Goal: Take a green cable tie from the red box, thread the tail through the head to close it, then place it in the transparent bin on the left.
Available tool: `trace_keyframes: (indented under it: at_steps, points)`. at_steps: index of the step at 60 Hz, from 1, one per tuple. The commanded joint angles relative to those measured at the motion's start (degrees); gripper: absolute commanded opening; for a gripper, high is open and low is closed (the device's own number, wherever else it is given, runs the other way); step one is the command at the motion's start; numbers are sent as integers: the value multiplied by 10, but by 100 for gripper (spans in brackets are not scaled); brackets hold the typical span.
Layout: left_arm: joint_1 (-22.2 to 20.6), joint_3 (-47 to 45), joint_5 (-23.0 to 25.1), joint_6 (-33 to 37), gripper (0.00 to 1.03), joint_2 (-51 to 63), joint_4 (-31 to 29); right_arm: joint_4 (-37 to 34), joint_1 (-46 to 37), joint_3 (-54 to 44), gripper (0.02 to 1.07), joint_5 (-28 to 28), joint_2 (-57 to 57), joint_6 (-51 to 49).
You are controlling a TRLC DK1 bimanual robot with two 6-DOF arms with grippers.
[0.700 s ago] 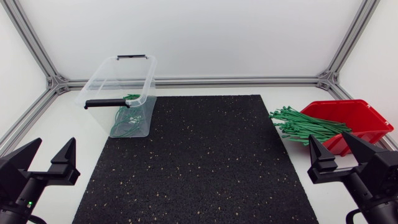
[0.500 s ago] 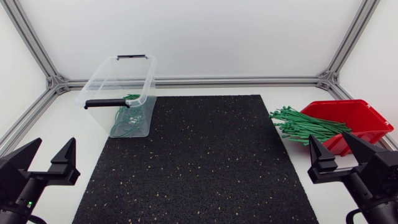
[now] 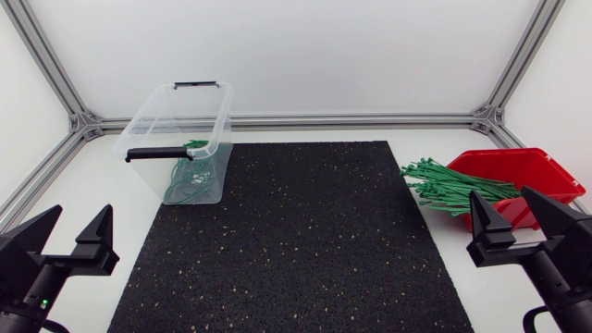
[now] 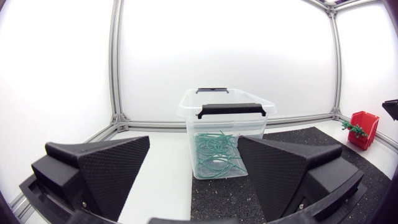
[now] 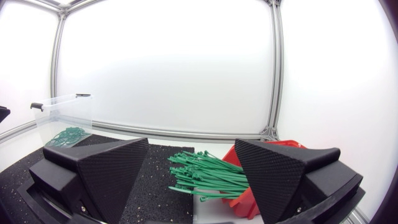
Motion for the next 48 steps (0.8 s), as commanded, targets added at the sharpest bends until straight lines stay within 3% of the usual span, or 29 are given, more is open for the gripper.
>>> trace_keyframes:
  at_steps: [1,18,35,48]
  points:
    - [-1,-22,0,0,99,-3,-9,9,-4,31,103,5,17,12]
    - [-3,-23,0,0,99,-2,-9,1,-46,148,103,4,190,11]
    - [-3,-23,0,0,99,-2,-9,-151,-90,328,103,-9,399,-10]
    - [-5,-23,0,-1,99,-2,-9,-252,-93,420,103,-27,501,-127]
